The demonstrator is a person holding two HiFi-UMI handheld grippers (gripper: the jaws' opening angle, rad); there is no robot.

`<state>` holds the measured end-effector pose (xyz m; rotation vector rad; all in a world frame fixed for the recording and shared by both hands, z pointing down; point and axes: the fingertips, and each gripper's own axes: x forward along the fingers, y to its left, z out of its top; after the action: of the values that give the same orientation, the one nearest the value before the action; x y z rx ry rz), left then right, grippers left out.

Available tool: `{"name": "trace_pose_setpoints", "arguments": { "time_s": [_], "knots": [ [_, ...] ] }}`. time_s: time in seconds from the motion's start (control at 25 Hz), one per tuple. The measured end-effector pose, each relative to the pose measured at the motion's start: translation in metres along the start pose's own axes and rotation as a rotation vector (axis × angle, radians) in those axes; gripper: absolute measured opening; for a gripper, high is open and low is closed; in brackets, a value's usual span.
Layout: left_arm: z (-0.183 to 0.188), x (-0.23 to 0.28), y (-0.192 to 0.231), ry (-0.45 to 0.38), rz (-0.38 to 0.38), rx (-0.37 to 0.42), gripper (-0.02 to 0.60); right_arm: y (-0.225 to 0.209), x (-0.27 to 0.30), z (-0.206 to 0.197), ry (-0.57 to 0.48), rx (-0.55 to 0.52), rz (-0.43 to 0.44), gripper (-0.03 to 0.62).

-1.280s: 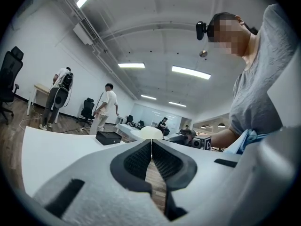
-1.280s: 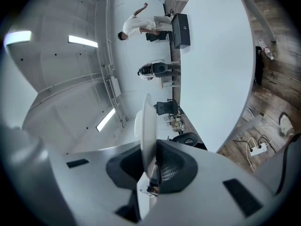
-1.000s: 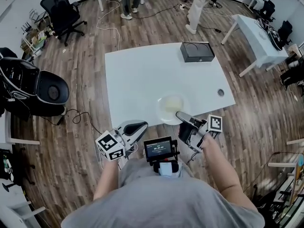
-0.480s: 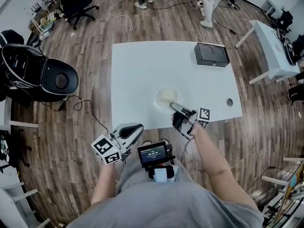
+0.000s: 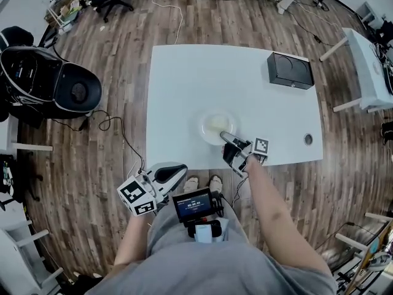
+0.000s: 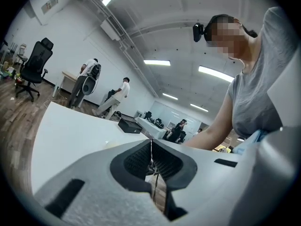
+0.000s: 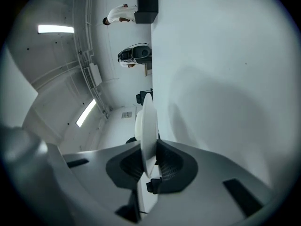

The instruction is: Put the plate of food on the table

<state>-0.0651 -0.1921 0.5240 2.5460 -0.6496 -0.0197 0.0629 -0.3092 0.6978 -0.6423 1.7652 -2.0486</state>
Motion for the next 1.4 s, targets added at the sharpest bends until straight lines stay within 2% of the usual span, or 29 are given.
{"name": "trace_pose_setpoints", "arguments": {
  "time_s": [0.16,0.36,0.48,0.88,1.4],
  "knots": [
    [0.000,0.006,0.004,0.014,-0.009,0.005,0.020,-0.017,0.005,0.004,-0.010,0.031,-0.041,0.052],
    [0.005,0.010,0.005,0.011,-0.015,0.015,0.020,-0.019,0.006,0.018,-0.057,0.038,-0.043,0.052],
    [0.003,0.008,0.009,0.016,-0.009,0.011,0.020,-0.023,0.008,0.027,-0.092,0.041,-0.097,0.052],
    [0.002,0.005,0.012,0.014,-0.005,0.015,0.020,-0.036,0.004,0.039,-0.119,-0.017,-0.243,0.052],
    [0.006,0.001,0.012,0.001,-0.020,0.023,0.020,-0.050,-0.018,0.053,-0.156,-0.055,-0.557,0.066]
  ]
}}
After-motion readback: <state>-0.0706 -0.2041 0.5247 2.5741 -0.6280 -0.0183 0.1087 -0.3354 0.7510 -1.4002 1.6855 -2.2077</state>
